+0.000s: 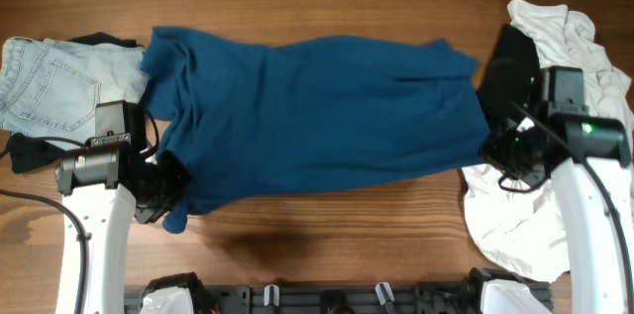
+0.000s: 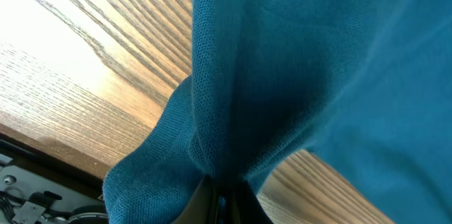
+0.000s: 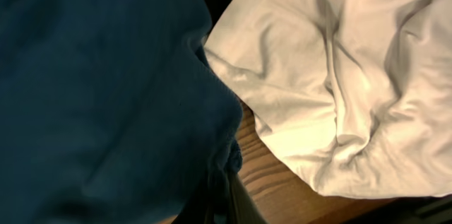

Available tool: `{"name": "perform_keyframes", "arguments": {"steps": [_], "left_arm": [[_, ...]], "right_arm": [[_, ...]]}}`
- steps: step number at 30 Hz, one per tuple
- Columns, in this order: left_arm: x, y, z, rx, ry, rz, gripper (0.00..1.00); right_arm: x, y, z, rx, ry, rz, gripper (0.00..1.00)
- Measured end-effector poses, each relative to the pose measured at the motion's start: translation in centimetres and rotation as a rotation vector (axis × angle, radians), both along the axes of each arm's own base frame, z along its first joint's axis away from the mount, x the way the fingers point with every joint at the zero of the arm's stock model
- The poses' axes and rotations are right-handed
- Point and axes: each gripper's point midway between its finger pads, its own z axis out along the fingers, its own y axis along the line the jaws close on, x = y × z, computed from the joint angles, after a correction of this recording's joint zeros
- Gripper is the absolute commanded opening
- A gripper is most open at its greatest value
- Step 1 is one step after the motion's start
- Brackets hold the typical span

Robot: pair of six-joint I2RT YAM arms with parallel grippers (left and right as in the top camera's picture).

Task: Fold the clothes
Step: 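Lift the shirt with both grippers and lay it flat toward the back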

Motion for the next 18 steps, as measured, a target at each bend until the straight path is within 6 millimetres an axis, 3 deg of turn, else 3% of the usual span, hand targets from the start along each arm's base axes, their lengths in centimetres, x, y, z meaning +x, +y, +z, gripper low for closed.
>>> {"name": "perform_keyframes", "arguments": {"steps": [2, 4, 7, 8, 10, 15, 18], "left_arm": [[-0.1, -0.3, 0.1, -0.014, 0.000, -0.025, 0.04], [0.7, -0.7, 1.7, -0.035, -0.039, -0.061, 0.04], [5.1, -0.5, 8.3, -0.017, -0.264, -0.097, 0.04], [6.4, -0.4, 11.5, -0.002, -0.359, -0.107, 0.04], [7.9, -0.3, 16.8, 0.025, -0.509, -0.117, 0.04], [8.3, -0.1, 28.2, 0.100, -0.825, -0.124, 0.04], [8.0, 0.1, 31.8, 0.138, -0.934, -0.117, 0.04]], "right_arm": [[-0.1, 0.1, 1.5, -0.009, -0.075, 0.020, 0.04], [1.1, 0.4, 4.3, -0.018, -0.216, 0.068, 0.04], [3.9, 0.3, 11.9, -0.071, -0.471, 0.134, 0.04], [4.5, 0.3, 16.1, -0.101, -0.589, 0.157, 0.04], [4.4, 0.4, 20.9, -0.138, -0.715, 0.173, 0.04], [2.6, -0.5, 29.3, -0.246, -0.915, 0.149, 0.04], [1.9, -1.1, 33.2, -0.330, -1.017, 0.139, 0.04]]}}
